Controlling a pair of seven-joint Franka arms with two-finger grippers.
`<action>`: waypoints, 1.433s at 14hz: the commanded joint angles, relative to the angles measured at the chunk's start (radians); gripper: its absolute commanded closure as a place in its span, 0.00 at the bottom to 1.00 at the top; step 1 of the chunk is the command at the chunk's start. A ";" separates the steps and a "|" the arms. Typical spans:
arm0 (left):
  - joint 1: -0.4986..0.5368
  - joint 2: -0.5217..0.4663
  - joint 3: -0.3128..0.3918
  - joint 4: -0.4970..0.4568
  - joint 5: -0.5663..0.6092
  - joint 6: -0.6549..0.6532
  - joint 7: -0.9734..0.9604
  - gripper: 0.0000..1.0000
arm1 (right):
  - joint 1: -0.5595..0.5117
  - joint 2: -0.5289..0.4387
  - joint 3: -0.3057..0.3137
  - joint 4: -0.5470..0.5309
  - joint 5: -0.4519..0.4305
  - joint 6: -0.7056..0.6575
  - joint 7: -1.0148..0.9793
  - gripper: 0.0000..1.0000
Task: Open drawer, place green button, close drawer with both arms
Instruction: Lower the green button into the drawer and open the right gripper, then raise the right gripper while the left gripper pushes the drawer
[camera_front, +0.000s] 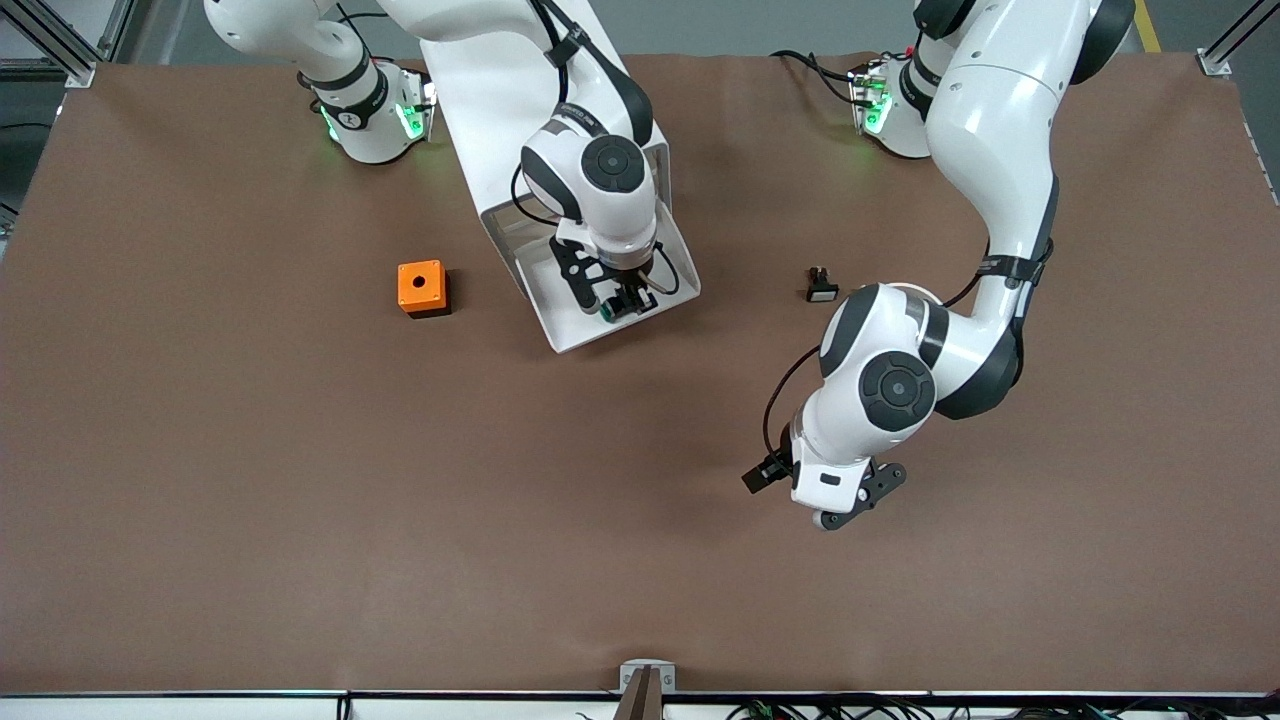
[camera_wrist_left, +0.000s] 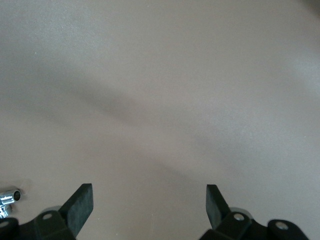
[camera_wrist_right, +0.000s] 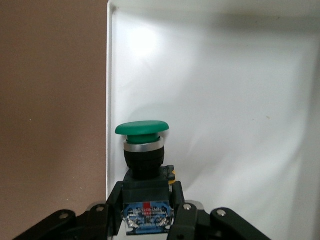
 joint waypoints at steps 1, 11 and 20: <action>-0.005 -0.016 0.005 -0.014 0.022 0.005 0.004 0.01 | 0.015 0.009 -0.011 0.022 -0.002 -0.014 0.019 0.72; -0.006 -0.018 0.005 -0.014 0.023 0.007 -0.001 0.01 | 0.018 0.006 -0.014 0.026 -0.029 -0.028 0.012 0.00; -0.042 -0.016 -0.002 -0.022 0.022 0.005 -0.025 0.01 | -0.055 0.001 -0.014 0.172 -0.054 -0.238 -0.137 0.00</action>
